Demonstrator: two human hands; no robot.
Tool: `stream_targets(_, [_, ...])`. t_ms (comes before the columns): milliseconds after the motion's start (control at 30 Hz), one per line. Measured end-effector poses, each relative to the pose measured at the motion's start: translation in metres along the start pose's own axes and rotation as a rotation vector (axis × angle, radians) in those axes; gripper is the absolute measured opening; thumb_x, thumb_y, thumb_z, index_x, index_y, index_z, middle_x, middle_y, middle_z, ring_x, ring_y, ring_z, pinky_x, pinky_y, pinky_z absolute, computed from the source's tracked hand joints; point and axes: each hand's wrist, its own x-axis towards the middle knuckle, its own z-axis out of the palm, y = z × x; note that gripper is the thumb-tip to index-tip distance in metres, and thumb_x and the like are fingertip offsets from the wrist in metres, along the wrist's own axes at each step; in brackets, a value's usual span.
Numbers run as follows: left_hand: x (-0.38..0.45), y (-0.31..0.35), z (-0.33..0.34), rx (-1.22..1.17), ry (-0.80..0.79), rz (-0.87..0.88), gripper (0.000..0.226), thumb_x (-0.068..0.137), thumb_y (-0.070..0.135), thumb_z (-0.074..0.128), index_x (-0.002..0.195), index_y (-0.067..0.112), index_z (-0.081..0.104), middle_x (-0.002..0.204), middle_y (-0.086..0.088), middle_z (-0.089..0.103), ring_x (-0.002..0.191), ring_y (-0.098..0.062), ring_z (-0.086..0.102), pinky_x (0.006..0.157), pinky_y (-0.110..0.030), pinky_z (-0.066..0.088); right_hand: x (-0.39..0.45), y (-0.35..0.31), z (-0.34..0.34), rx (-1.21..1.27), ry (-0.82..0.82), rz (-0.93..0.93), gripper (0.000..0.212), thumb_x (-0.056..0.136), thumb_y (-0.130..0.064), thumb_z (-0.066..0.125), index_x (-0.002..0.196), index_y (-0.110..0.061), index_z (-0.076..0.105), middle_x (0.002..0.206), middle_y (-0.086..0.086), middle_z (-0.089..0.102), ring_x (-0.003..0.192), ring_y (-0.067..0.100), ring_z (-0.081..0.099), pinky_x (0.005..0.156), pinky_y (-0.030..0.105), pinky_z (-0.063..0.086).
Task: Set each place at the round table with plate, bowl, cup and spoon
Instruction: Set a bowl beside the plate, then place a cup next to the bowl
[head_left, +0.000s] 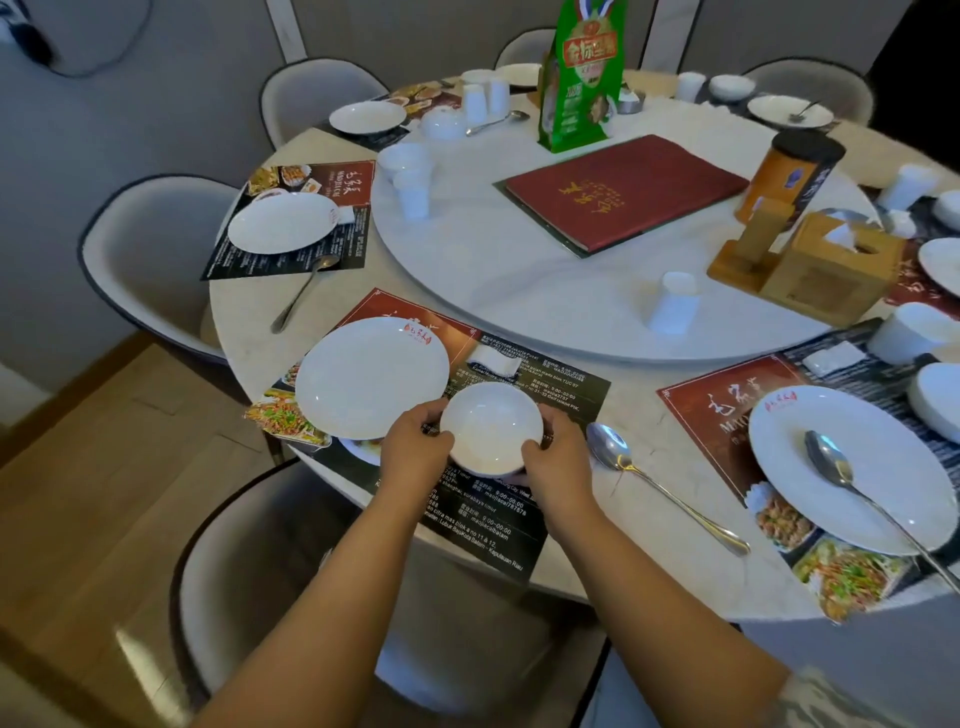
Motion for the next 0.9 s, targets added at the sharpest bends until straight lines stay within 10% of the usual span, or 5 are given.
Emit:
stream_targets(367, [-0.003,0.025,0.004,0.353,0.114,0.298,0.039,0.092,0.018,0.057,0.131,0.022,0.056,0.132,-0.007,0.054,0.120,-0.025,0.052,0.101,-0.038,0.044,0.009,-0.027,-0.043,-0.087,-0.003,-0.007,0.044,0.092,-0.017,0.053,0.136,-0.021,0.049,0.129,0.005,0.057,0.109,0.023,0.059,0.091,0.044,0.053])
stream_targets(533, [0.012,0.075,0.053,0.257,-0.002,0.448,0.024,0.094,0.015,0.055,0.113,0.025,0.066,0.122,0.002,0.058,0.113,-0.015,0.055,0.092,-0.023,0.039,0.048,-0.049,-0.094,-0.114,0.090,-0.151,0.032,0.089,-0.014,0.057,0.119,-0.024,0.062,0.116,0.002,0.059,0.103,0.016,0.058,0.071,0.019,0.044])
stream_targets(733, [0.057,0.111,0.137,0.337,-0.057,0.508,0.027,0.091,0.009,0.056,0.113,0.022,0.065,0.127,0.002,0.055,0.118,-0.015,0.051,0.096,-0.023,0.039,0.125,-0.066,-0.148,-0.478,0.199,-0.294,0.033,0.088,-0.019,0.063,0.119,-0.031,0.063,0.134,-0.001,0.045,0.128,0.020,0.032,0.098,0.024,0.032])
stream_targets(900, [0.094,0.110,0.192,0.464,-0.061,0.457,0.045,0.094,0.017,0.054,0.139,0.021,0.049,0.155,0.000,0.034,0.146,-0.020,0.023,0.120,-0.037,0.009,0.186,-0.066,-0.174,-0.736,0.161,-0.348,0.048,0.085,-0.020,0.064,0.128,-0.041,0.054,0.150,-0.002,0.030,0.135,0.026,0.023,0.103,0.041,0.034])
